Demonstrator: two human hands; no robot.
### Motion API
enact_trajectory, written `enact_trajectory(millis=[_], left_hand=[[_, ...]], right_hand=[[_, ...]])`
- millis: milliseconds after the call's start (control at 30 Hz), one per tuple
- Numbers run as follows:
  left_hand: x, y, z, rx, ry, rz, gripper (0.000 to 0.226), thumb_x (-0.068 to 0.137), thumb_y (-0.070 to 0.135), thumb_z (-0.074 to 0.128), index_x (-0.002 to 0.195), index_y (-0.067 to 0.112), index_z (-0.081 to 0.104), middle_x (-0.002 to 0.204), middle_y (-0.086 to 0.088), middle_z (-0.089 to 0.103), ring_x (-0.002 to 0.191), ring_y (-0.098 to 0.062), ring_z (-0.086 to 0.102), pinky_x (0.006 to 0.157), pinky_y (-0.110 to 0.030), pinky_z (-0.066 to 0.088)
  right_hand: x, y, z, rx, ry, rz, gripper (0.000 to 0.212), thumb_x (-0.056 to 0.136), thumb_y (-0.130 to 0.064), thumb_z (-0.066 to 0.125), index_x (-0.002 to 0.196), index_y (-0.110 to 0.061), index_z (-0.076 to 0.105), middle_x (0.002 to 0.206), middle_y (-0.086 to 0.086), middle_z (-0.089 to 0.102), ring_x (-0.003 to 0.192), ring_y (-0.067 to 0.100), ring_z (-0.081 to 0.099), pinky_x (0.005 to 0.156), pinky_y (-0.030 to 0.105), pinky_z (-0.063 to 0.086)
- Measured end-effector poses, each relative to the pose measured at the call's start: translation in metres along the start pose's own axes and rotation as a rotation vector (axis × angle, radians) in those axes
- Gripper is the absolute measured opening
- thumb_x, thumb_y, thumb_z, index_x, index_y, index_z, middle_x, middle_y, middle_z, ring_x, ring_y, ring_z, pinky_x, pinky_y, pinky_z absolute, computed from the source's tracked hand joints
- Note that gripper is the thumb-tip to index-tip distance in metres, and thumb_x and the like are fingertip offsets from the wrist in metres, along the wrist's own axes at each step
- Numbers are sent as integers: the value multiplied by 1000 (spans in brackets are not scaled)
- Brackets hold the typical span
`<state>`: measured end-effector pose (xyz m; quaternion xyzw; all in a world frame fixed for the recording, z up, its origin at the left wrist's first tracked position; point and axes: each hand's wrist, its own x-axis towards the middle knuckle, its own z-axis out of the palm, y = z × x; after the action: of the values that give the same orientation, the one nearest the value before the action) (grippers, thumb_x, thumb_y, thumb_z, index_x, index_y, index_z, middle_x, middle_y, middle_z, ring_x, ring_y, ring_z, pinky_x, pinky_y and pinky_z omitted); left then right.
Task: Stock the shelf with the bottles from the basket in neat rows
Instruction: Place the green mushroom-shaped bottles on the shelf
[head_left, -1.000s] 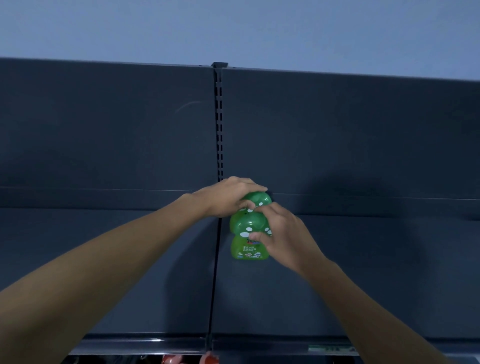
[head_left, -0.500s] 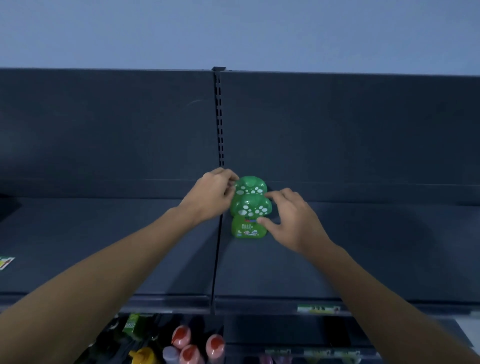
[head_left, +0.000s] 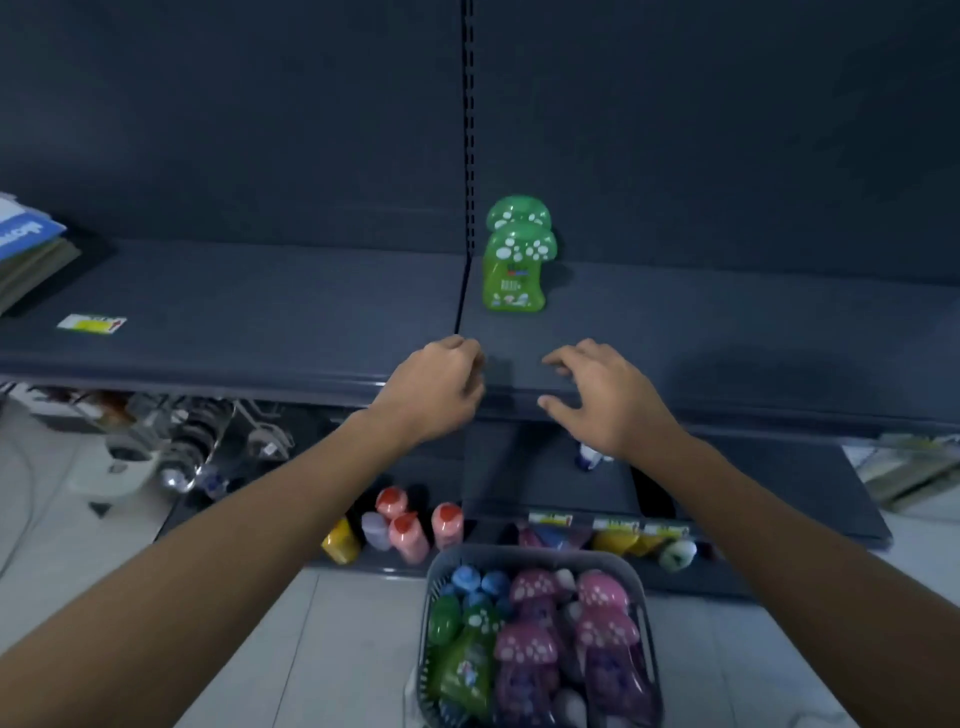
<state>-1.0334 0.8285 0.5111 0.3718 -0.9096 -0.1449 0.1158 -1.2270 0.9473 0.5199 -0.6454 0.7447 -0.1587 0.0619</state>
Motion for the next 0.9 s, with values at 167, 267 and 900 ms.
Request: enact_trajectory(millis=[167,267,900], left_hand=[[-52,-21,70,-8,-143,-66,29,93,22,52,120,15,59,120,-7,63,101,-34,64,83,-44,54],[-77,-36,113,-20,-267,-159,27,91,22,53,117,17,59,116,-7,63,100,-35,65,82,-47,55],[-134,-66,334,269,-821,-317,34,97,18,59,130,10,62,136,-11,60,126,-28,59,96,-35,52]], right_hand=[[-41,7,70,20,-115,-16,46,92,-40,66,132,-19,57,116,-3,58,113,18,53,89,29,44],[-55,13,113,47,-243,14,47,92,-41,64,134,-22,55,119,-5,55,119,16,50,92,37,51],[-105,36,359,109,-846,58,52,91,-29,65,137,-10,50,139,14,49,123,34,54,98,44,48]])
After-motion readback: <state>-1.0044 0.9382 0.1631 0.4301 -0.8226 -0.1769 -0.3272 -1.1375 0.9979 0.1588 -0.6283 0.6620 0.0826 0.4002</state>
